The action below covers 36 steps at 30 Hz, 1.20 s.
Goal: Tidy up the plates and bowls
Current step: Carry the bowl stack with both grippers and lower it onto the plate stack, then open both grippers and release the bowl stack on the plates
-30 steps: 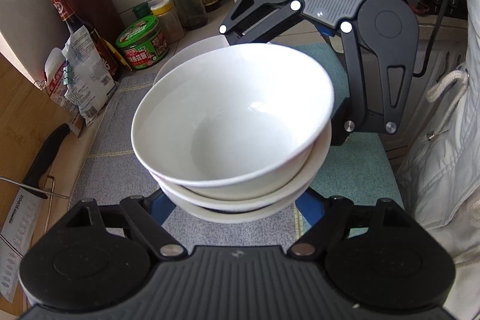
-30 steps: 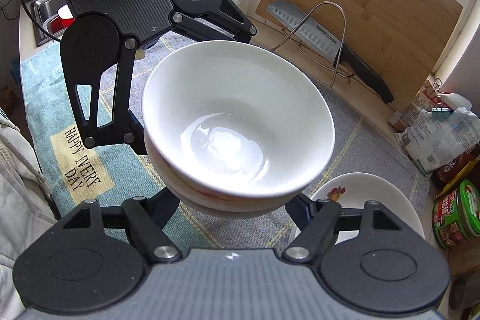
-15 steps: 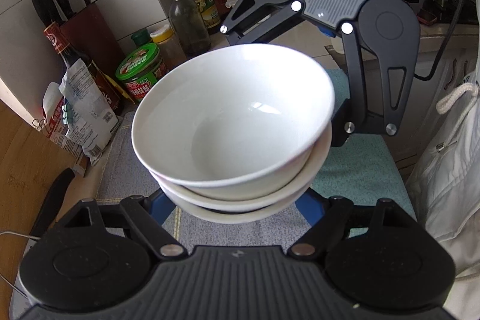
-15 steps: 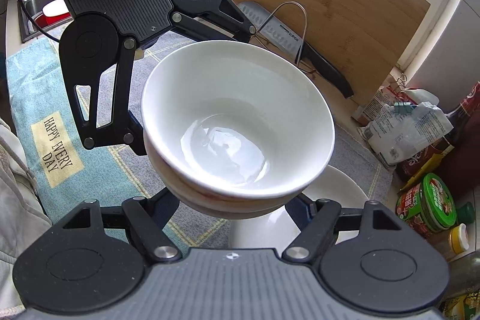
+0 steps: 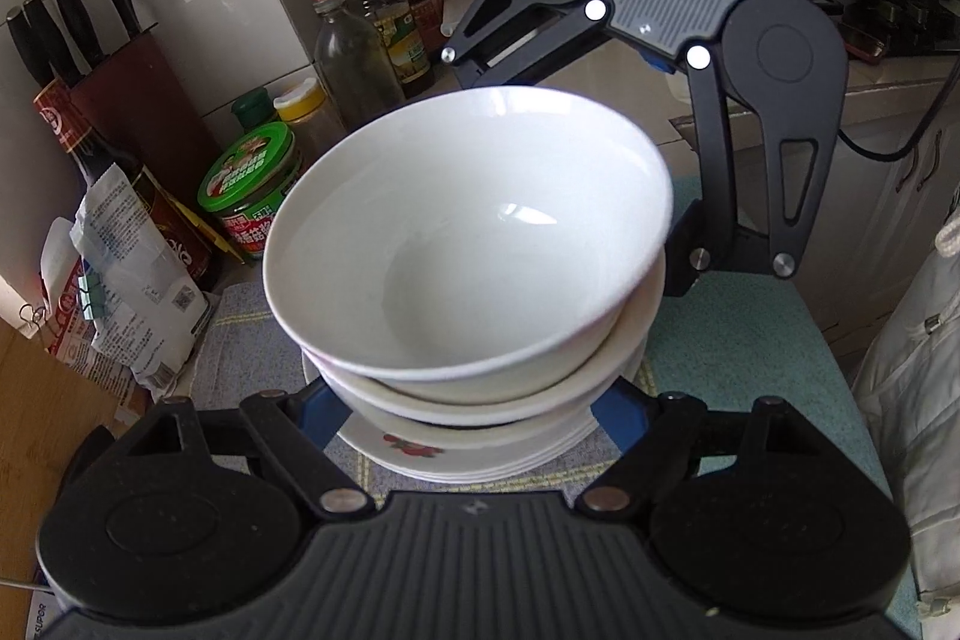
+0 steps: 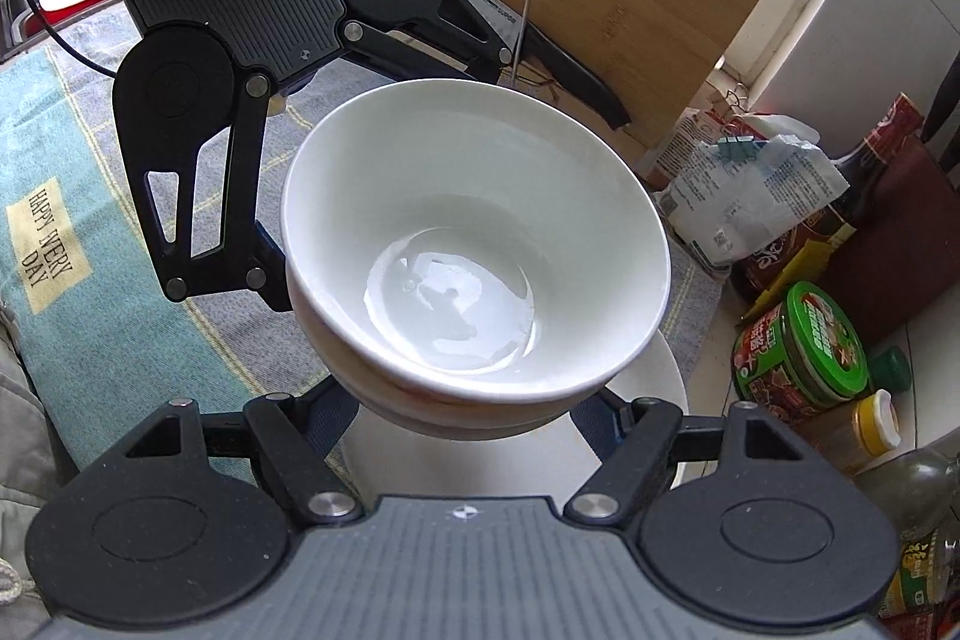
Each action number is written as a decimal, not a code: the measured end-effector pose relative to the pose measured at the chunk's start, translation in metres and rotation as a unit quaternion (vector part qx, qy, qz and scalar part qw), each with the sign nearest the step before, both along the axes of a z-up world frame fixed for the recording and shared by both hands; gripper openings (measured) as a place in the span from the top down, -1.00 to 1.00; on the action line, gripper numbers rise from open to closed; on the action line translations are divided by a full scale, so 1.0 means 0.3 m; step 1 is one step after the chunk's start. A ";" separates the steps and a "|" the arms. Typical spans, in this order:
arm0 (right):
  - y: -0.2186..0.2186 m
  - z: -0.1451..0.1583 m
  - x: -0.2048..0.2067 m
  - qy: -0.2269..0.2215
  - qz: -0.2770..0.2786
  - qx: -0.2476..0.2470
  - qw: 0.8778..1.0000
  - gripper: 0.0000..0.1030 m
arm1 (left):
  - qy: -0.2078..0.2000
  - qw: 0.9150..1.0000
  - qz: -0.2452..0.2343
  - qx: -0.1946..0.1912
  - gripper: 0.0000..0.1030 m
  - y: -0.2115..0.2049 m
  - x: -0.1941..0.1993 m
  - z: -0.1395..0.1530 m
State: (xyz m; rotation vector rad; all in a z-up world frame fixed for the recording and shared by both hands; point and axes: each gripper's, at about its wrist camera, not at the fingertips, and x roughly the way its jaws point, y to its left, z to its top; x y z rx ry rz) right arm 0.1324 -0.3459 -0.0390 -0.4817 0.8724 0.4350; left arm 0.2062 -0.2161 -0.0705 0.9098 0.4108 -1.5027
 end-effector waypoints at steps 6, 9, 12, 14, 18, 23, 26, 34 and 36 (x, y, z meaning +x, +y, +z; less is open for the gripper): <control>-0.055 -0.031 0.014 0.006 -0.015 -0.007 1.000 -0.57 | 0.005 1.000 -0.004 0.002 -0.63 -0.079 0.024 -0.025; -0.077 -0.043 0.023 0.010 -0.022 -0.006 1.000 -0.56 | 0.017 1.000 0.003 0.005 -0.63 -0.104 0.039 -0.033; -0.091 -0.054 0.035 0.013 -0.027 -0.005 1.000 -0.56 | 0.029 0.999 0.012 0.010 -0.63 -0.122 0.055 -0.042; -0.096 -0.062 0.039 0.014 -0.029 -0.005 0.999 -0.56 | 0.025 1.000 0.014 0.011 -0.63 -0.127 0.055 -0.048; -0.102 -0.074 0.055 0.016 -0.032 -0.007 0.999 -0.56 | 0.028 0.999 0.019 0.013 -0.63 -0.144 0.061 -0.060; -0.109 -0.082 0.059 0.022 -0.037 -0.007 0.999 -0.56 | 0.037 0.999 0.022 0.014 -0.63 -0.160 0.069 -0.072; -0.112 -0.089 0.059 0.022 -0.040 -0.004 0.999 -0.56 | 0.045 0.999 0.024 0.015 -0.64 -0.165 0.078 -0.080; -0.115 -0.084 0.057 0.017 -0.048 -0.002 0.999 -0.59 | 0.064 0.997 0.035 0.011 -0.66 -0.163 0.096 -0.087; -0.115 -0.084 0.057 0.019 -0.050 0.003 0.999 -0.65 | 0.057 0.998 0.035 0.005 -0.71 -0.160 0.090 -0.091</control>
